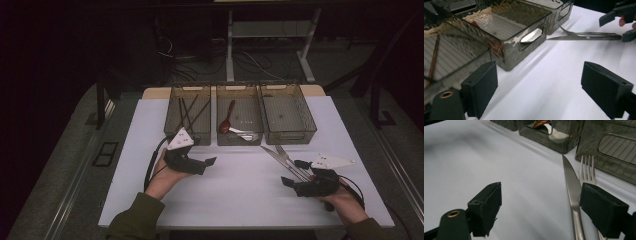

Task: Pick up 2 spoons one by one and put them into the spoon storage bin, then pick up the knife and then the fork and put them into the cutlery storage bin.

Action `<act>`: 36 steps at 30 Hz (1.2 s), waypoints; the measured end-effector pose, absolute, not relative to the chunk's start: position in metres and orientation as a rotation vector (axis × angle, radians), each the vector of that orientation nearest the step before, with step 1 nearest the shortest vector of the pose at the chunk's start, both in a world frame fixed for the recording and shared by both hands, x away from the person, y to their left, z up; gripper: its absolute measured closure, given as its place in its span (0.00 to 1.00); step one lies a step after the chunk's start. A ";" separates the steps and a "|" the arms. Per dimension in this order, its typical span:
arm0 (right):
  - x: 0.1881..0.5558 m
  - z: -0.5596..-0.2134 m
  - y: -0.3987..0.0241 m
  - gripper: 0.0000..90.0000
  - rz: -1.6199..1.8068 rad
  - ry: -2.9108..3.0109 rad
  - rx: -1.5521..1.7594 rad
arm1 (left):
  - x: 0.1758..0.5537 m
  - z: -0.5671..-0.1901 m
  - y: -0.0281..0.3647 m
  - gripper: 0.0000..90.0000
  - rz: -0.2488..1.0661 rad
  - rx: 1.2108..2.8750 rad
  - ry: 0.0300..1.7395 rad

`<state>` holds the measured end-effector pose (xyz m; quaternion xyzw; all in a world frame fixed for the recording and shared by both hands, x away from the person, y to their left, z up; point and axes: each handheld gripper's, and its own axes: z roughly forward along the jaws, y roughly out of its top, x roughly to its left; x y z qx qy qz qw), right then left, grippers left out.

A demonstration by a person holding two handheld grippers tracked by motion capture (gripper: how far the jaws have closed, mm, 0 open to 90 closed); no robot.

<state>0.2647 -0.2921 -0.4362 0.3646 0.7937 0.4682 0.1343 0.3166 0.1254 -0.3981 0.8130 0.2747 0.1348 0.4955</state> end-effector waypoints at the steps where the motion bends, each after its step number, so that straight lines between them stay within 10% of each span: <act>1: 0.265 -0.436 -0.292 0.20 1.357 2.299 1.057 | 0.313 -0.400 0.127 0.11 0.321 1.968 0.663; 36: 0.284 -0.423 -0.312 0.17 1.217 2.368 1.146 | 0.272 -0.436 0.151 0.00 0.261 2.043 0.676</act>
